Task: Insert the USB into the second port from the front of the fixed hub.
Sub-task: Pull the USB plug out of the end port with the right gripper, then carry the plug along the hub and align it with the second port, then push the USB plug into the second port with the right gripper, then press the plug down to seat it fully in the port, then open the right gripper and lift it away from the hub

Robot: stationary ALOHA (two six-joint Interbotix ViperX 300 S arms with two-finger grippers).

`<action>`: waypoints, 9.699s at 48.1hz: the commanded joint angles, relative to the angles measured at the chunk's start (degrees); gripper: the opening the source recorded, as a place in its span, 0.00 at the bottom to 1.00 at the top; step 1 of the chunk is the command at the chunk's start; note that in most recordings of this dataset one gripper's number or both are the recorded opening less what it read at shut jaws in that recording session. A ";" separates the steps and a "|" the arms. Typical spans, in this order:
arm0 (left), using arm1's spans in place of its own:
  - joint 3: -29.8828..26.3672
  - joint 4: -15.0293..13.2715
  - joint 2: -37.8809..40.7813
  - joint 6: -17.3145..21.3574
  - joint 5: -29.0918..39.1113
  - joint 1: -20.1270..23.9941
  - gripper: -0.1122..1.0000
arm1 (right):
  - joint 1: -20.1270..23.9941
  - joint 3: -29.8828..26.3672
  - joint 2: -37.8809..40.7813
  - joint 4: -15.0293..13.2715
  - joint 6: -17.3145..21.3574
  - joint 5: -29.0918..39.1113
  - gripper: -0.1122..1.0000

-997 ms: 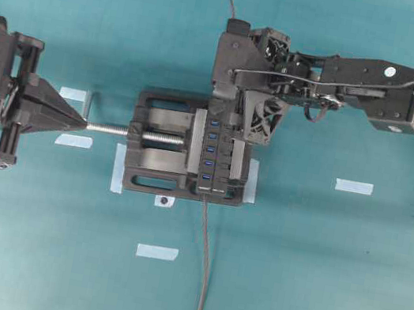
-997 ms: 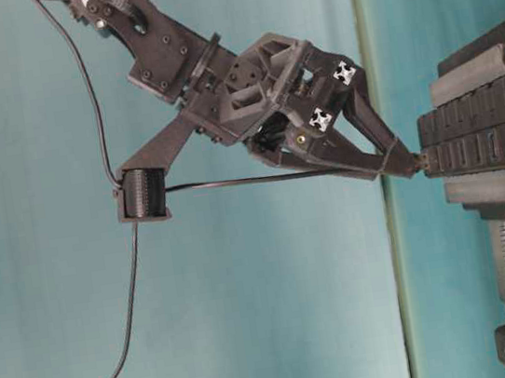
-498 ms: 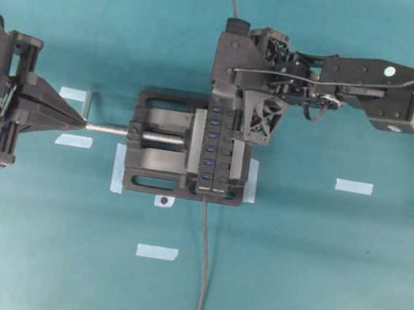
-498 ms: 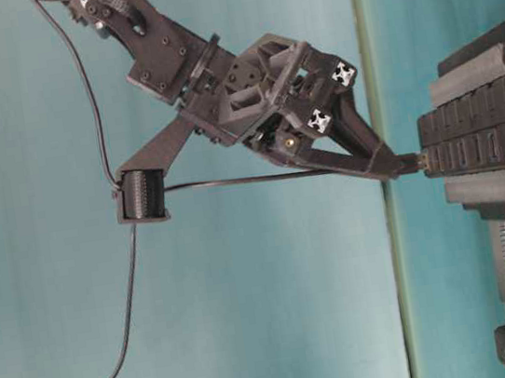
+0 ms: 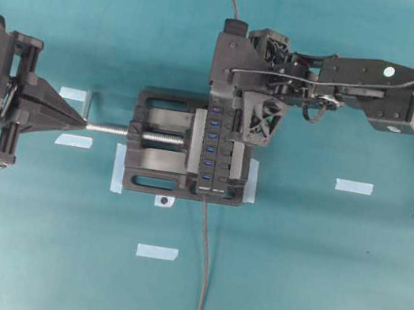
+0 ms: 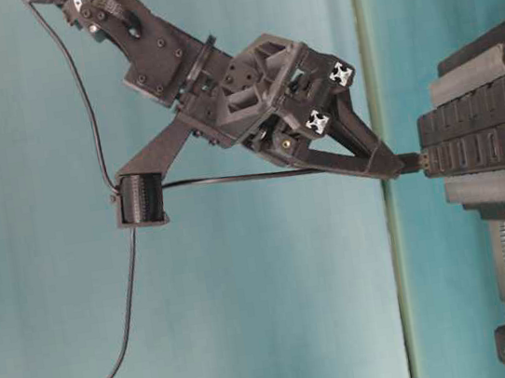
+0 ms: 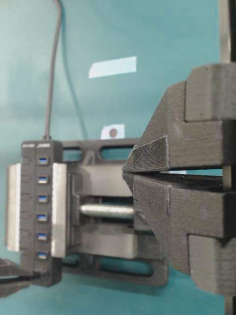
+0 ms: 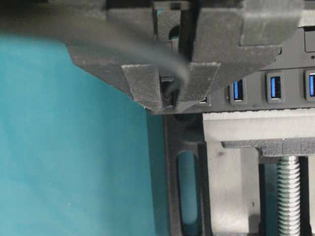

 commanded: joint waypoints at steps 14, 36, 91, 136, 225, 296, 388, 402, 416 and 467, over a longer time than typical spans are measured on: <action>-1.05 0.00 0.00 -0.09 -0.53 0.09 0.10 | 0.35 -3.34 -5.10 2.20 0.70 3.16 0.16; -1.41 0.09 0.00 -0.09 -0.53 0.09 0.10 | 4.83 -7.56 -7.47 3.96 0.88 11.25 0.16; -0.79 0.00 1.14 -0.09 -3.16 0.09 0.10 | 11.69 -3.87 -4.57 3.96 7.29 9.84 0.16; -0.70 0.00 1.93 -0.09 -3.87 0.09 0.10 | 11.69 -2.11 -1.76 3.96 8.17 5.89 0.16; -0.35 0.00 2.55 -0.09 -5.01 0.09 0.10 | 12.48 -0.26 -1.05 3.96 11.51 4.04 0.16; 0.53 0.09 2.55 -0.09 -6.06 0.09 0.10 | 12.13 0.00 1.93 3.87 11.43 8.35 0.16; 0.26 0.00 2.29 -0.18 -7.29 0.09 0.10 | 11.78 -1.76 -1.32 3.43 11.16 6.59 0.82; 0.35 0.00 2.46 -0.26 -7.29 0.09 0.10 | 11.78 -1.41 -2.02 3.43 11.16 6.59 0.82; 0.35 0.09 2.46 -0.26 -7.29 0.09 0.10 | 11.78 0.00 -4.66 3.43 11.07 5.80 0.82; 0.53 0.00 2.55 -0.26 -7.29 0.09 0.10 | 12.30 3.96 -10.55 3.43 11.25 3.78 0.82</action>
